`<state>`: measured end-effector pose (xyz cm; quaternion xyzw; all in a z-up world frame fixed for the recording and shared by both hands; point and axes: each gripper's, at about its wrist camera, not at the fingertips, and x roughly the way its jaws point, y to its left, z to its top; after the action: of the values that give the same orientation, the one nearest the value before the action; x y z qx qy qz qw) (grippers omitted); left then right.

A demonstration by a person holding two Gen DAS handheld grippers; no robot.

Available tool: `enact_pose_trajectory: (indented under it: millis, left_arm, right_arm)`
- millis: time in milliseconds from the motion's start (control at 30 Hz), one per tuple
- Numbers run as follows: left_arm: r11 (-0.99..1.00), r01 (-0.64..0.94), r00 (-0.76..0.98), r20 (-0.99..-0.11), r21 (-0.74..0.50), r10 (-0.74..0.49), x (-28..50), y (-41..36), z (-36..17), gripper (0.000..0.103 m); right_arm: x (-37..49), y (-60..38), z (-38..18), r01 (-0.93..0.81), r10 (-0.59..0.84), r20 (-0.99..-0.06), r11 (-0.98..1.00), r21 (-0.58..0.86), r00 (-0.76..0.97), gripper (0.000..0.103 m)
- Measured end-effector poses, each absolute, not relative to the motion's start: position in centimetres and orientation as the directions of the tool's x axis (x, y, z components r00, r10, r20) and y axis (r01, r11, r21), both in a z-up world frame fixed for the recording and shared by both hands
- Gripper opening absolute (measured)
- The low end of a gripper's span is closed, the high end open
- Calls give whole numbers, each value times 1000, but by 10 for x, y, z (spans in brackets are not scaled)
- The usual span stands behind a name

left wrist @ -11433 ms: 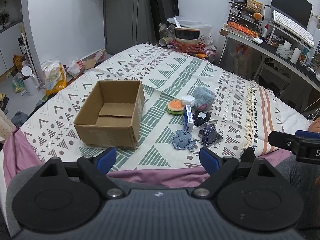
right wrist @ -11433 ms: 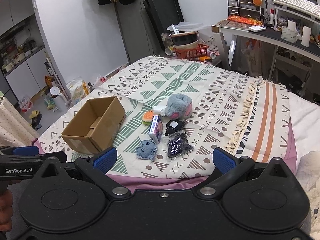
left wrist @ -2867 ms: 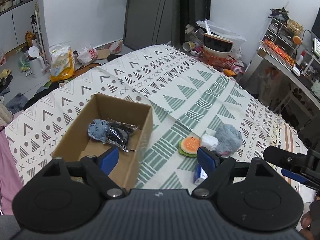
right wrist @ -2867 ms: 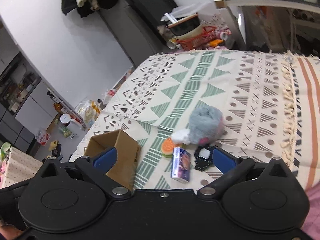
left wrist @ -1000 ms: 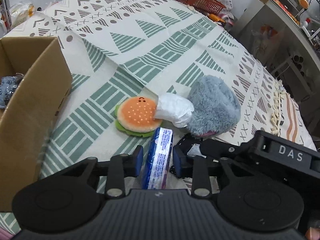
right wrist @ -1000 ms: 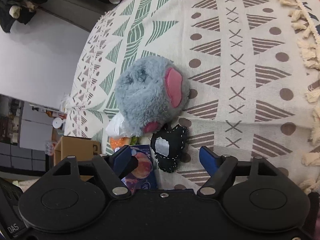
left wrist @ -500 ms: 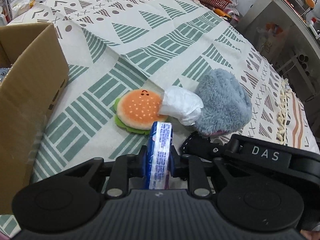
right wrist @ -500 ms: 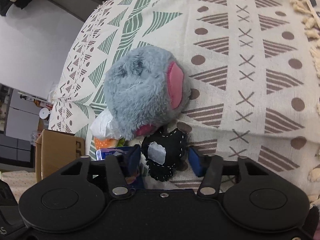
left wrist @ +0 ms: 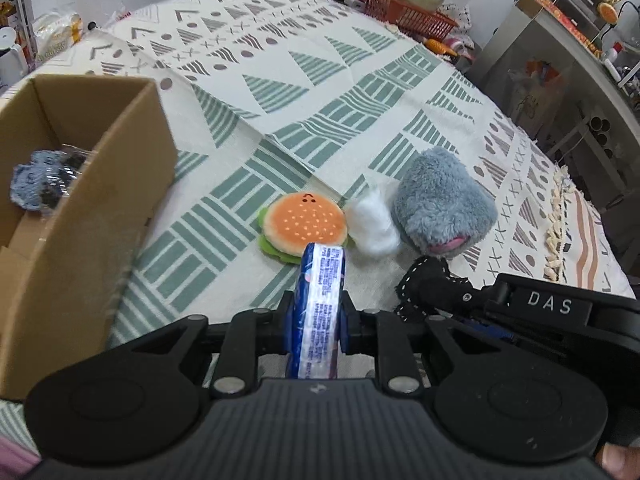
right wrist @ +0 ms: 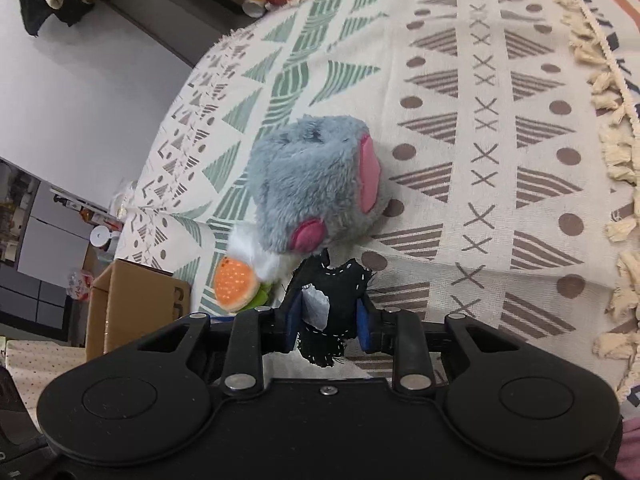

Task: Organize soft objects
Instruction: 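Carry the snack box and heart pouch over the cardboard box with both tools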

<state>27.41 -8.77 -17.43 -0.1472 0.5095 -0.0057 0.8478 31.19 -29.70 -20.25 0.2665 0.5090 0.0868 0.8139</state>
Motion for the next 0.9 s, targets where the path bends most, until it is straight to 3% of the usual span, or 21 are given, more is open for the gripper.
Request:
enact_pose_trajectory:
  millis: [900]
  left_arm:
    - [945, -160, 613, -779, -285, -132, 221, -29, -87, 20]
  right_arm:
    - [252, -265, -120, -1, 426, -667, 843, 538, 611, 28]
